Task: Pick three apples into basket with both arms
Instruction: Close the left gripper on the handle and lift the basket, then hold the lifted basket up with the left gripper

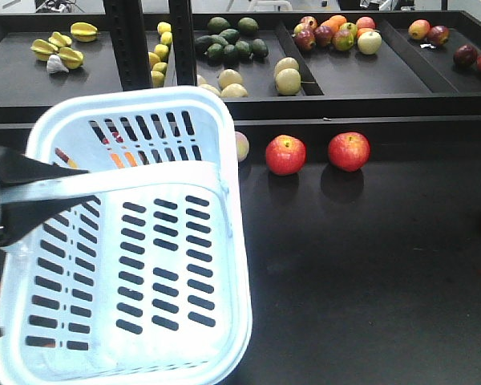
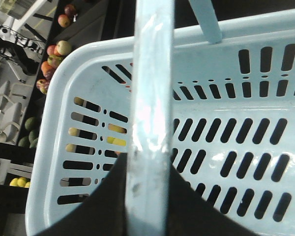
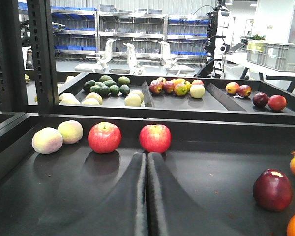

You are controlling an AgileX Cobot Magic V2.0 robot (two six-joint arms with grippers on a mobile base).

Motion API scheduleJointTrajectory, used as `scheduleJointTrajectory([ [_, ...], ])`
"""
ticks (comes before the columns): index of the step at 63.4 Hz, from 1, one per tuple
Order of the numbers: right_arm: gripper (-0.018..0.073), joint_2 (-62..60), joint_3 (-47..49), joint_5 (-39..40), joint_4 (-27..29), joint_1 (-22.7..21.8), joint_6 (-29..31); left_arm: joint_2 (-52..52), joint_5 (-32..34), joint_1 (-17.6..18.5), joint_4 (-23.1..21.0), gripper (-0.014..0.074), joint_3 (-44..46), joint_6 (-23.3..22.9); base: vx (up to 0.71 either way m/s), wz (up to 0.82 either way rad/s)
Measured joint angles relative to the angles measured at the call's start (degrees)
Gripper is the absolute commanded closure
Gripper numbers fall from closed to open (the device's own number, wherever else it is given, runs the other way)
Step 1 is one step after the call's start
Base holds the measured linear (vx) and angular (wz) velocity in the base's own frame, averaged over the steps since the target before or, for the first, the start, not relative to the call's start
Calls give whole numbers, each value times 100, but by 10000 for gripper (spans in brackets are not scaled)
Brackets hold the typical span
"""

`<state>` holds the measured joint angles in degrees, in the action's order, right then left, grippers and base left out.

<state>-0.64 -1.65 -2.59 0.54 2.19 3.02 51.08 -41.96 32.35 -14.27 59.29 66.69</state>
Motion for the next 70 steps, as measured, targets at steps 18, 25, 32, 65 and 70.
scheduleJointTrajectory([
  [18,568,0,0,0,0,0,0,-707,-144,0,0,604,0,-18,0,0],
  [25,568,0,0,0,0,0,0,-801,-143,0,0,604,0,-22,0,0],
  [32,568,0,0,0,0,0,0,-801,-156,0,0,604,0,-22,0,0],
  [65,568,0,0,0,0,0,0,-795,-339,0,0,604,0,-22,0,0],
  [70,568,0,0,0,0,0,0,-795,-351,0,0,604,0,-22,0,0],
])
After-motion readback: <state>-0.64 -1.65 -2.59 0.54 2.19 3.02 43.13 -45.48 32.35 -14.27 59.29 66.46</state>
